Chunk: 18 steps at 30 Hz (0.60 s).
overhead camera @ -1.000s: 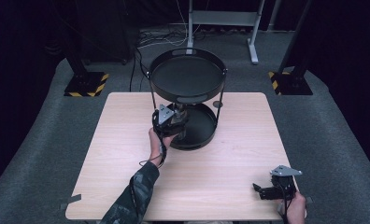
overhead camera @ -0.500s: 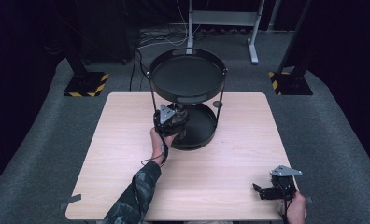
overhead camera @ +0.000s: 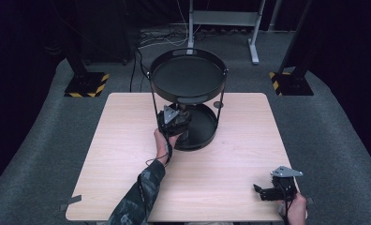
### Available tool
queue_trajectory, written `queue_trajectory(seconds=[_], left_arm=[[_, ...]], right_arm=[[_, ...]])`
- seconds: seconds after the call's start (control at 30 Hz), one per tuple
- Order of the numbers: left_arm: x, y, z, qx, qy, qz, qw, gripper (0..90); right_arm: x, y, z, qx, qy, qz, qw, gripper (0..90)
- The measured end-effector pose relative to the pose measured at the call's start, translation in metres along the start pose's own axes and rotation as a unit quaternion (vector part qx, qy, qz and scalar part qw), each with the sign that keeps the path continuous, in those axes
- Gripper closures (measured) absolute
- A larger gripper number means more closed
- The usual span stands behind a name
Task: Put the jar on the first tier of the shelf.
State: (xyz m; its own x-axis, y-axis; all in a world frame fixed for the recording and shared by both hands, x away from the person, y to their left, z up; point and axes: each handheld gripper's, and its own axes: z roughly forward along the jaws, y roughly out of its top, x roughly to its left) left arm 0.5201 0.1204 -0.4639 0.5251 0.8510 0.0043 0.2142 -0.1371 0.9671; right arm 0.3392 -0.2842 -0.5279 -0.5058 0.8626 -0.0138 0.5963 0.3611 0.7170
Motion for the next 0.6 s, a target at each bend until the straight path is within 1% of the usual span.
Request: queue_trajectory(seconds=[0.07,0.1,0.43,0.6], left_arm=[[-0.001,-0.002,0.002,-0.002,-0.003,-0.008,1.0,31.0],[-0.001,-0.002,0.003,-0.002,-0.001,-0.008,1.0,31.0],[-0.003,-0.005,0.012,-0.001,0.008,-0.003,1.0,31.1],[-0.004,-0.006,0.015,-0.008,0.001,0.002,1.0,31.1]], right_arm=[[0.0,0.0,0.0,0.0,0.0,-0.001,1.0,0.0],[0.0,0.0,0.0,0.0,0.0,-0.001,1.0,0.0],[0.0,0.0,0.0,0.0,0.0,-0.001,1.0,0.0],[0.0,0.0,0.0,0.0,0.0,-0.001,1.0,0.0]])
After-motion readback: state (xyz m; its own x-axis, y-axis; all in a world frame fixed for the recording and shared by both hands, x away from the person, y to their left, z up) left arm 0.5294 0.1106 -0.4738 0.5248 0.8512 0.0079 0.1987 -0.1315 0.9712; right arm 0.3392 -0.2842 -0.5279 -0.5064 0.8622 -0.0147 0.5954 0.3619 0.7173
